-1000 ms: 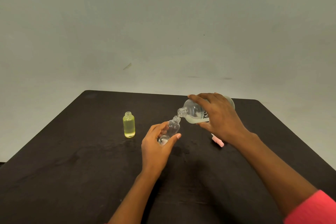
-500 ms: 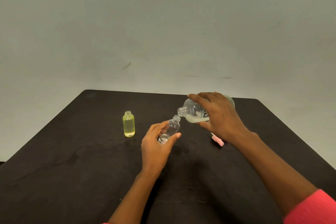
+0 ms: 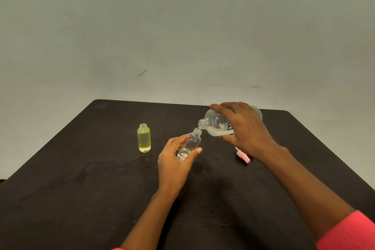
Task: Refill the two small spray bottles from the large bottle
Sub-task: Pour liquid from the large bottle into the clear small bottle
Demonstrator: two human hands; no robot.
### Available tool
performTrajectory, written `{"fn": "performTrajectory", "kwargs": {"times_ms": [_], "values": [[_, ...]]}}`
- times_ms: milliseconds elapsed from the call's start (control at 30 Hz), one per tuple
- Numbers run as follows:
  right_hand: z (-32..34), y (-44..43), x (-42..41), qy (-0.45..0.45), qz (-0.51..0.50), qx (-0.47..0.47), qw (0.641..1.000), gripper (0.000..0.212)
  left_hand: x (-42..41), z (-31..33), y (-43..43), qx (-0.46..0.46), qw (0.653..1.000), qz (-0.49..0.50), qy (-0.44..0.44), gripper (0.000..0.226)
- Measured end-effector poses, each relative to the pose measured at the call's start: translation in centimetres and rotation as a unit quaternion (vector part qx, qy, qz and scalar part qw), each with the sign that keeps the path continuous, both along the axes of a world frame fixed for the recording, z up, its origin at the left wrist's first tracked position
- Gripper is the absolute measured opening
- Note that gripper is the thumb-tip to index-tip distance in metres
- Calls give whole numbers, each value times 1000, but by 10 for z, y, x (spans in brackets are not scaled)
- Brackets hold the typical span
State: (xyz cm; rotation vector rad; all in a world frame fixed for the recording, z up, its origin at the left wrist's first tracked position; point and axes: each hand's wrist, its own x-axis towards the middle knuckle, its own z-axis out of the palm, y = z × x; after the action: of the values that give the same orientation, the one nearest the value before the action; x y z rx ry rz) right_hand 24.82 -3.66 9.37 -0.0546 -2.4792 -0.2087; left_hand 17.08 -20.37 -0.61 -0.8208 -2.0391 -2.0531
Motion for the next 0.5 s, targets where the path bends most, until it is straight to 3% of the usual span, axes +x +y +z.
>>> {"fn": "performTrajectory", "kwargs": {"times_ms": [500], "values": [[3, 0, 2, 15, 3, 6, 1000, 82, 1, 0, 0, 1, 1000, -5, -6, 41]]}}
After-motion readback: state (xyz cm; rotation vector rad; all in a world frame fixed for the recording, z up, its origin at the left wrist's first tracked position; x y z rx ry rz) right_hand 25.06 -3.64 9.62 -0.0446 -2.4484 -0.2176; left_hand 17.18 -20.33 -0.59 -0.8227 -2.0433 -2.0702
